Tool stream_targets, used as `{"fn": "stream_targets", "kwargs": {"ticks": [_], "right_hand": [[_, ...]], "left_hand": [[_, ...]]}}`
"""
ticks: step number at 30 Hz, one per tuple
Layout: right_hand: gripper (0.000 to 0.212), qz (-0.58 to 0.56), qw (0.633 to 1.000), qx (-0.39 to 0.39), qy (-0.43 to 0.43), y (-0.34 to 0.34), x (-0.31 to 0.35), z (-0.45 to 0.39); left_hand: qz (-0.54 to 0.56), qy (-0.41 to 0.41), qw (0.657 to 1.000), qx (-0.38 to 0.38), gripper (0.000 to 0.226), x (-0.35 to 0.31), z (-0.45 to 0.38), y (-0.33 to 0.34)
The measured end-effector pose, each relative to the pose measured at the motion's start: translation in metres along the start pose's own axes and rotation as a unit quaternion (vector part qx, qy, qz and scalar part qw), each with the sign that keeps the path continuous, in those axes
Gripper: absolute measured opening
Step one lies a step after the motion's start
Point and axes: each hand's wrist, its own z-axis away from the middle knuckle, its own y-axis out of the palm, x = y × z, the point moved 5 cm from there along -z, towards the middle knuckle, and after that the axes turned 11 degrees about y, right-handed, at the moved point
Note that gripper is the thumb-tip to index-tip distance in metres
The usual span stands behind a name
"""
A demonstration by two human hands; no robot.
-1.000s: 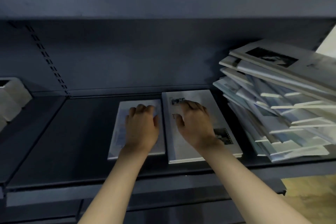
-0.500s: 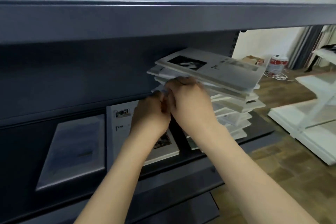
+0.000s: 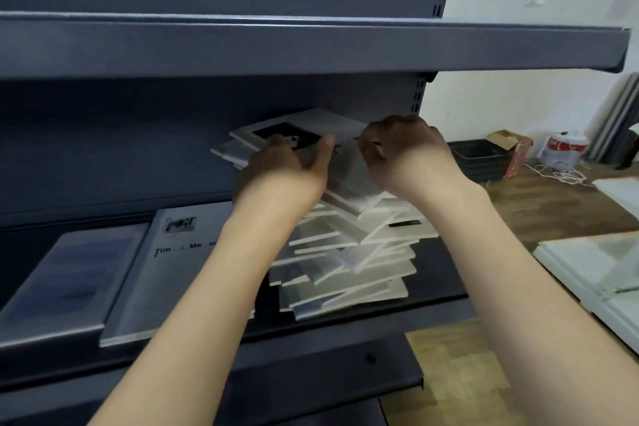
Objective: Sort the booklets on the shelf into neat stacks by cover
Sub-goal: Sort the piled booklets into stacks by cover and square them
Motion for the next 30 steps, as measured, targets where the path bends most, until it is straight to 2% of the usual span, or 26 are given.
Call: {"fn": "stream_targets", "kwargs": {"ticks": [5, 8, 11, 14, 18, 20, 24, 27, 30], "right_hand": [[0.033, 0.012, 0.999, 0.026, 0.032, 0.005, -0.027, -0.014], [0.030, 0.003, 0.998, 0.036, 0.043, 0.008, -0.039, -0.020], [0.029, -0.007, 0.998, 0.043, 0.035, 0.007, -0.043, -0.023], [0.027, -0.022, 0.998, 0.043, 0.030, 0.005, -0.042, -0.023], [0.025, -0.029, 0.998, 0.044, 0.016, 0.006, -0.035, -0.023], [0.023, -0.058, 0.997, 0.047, 0.016, 0.007, -0.031, -0.021], [0.036, -0.108, 0.992, 0.054, 0.022, 0.009, -0.024, -0.013], [0.052, -0.148, 0.986, 0.071, 0.023, 0.007, -0.019, -0.009], [0.055, -0.153, 0.984, 0.083, 0.029, 0.006, -0.017, -0.006]], "left_hand": [[-0.054, -0.059, 0.997, 0.020, 0.095, -0.016, -0.001, 0.012], [-0.039, -0.087, 0.994, 0.044, 0.099, -0.018, -0.003, 0.012], [0.056, -0.110, 0.992, 0.032, 0.087, -0.008, -0.007, 0.010], [0.161, -0.167, 0.973, 0.013, 0.082, 0.008, -0.006, 0.007], [0.326, -0.210, 0.922, 0.020, 0.038, 0.026, 0.003, 0.007], [0.383, -0.216, 0.898, 0.032, 0.027, 0.032, 0.008, 0.006], [0.422, -0.201, 0.884, 0.034, 0.018, 0.042, 0.015, -0.002], [0.410, -0.184, 0.892, -0.041, 0.019, 0.057, 0.019, -0.015], [0.411, -0.178, 0.889, -0.095, 0.028, 0.080, 0.030, -0.029]]}}
